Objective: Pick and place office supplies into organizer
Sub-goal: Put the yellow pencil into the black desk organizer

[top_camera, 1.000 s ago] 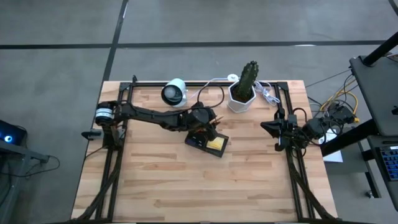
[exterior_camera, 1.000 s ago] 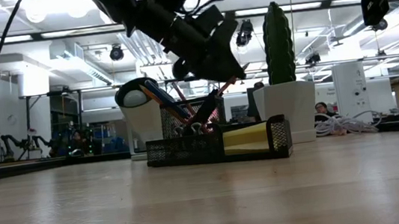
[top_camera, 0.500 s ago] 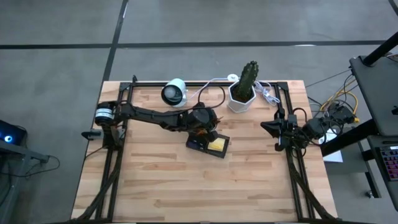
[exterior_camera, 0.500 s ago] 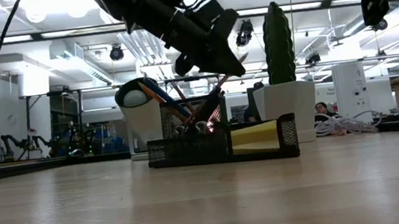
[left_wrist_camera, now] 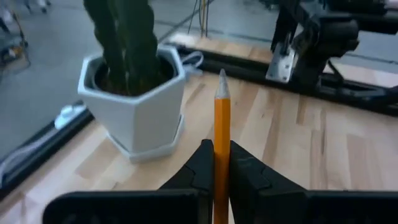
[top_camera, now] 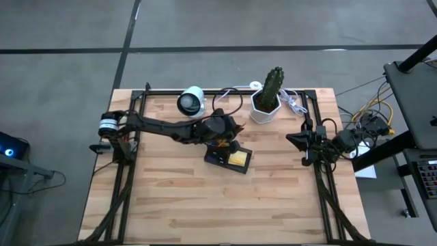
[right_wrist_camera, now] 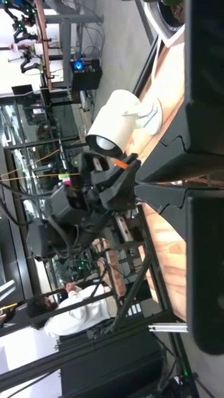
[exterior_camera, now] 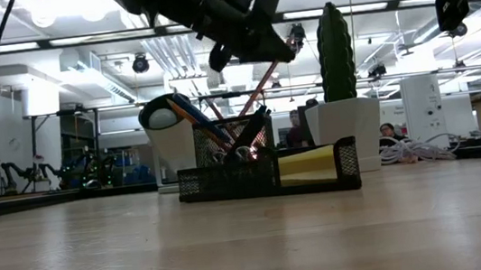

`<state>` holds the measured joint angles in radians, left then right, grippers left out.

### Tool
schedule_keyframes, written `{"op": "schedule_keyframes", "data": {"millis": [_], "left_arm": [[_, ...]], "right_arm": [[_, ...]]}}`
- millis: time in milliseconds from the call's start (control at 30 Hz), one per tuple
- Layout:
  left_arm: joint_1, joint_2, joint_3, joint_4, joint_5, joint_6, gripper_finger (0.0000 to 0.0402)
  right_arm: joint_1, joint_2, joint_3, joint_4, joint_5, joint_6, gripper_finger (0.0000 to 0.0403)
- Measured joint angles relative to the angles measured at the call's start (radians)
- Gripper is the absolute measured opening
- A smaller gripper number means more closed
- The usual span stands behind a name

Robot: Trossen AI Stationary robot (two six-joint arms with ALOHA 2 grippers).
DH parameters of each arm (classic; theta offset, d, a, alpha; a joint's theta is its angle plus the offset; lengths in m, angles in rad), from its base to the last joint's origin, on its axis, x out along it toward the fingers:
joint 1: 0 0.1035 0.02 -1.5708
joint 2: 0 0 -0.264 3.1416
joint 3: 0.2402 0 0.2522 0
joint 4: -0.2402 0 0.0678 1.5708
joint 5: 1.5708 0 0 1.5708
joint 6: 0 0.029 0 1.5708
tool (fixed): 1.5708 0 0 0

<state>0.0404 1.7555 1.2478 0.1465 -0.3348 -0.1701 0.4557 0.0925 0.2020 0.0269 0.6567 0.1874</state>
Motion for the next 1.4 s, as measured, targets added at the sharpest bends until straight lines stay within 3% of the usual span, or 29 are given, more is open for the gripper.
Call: {"op": "schedule_keyframes", "data": {"millis": [167,500,1100,1400], "left_arm": [[-0.003,-0.019,-0.028,0.015,-0.011,0.020,0.0007],[-0.014,-0.049,-0.177,0.275,-0.014,-0.014,0.0007],[-0.017,-0.125,-0.338,0.270,0.009,0.027,0.0007],[-0.016,-0.123,-0.342,0.252,0.016,0.028,0.0043]], "right_arm": [[0.000,0.000,0.000,-0.002,-0.002,0.011,0.0008],[0.000,0.000,0.000,-0.014,-0.002,0.023,0.0008],[0.000,0.001,0.000,-0.020,-0.001,0.030,0.0008],[0.000,0.001,0.000,-0.021,0.000,0.042,0.0008]]}}
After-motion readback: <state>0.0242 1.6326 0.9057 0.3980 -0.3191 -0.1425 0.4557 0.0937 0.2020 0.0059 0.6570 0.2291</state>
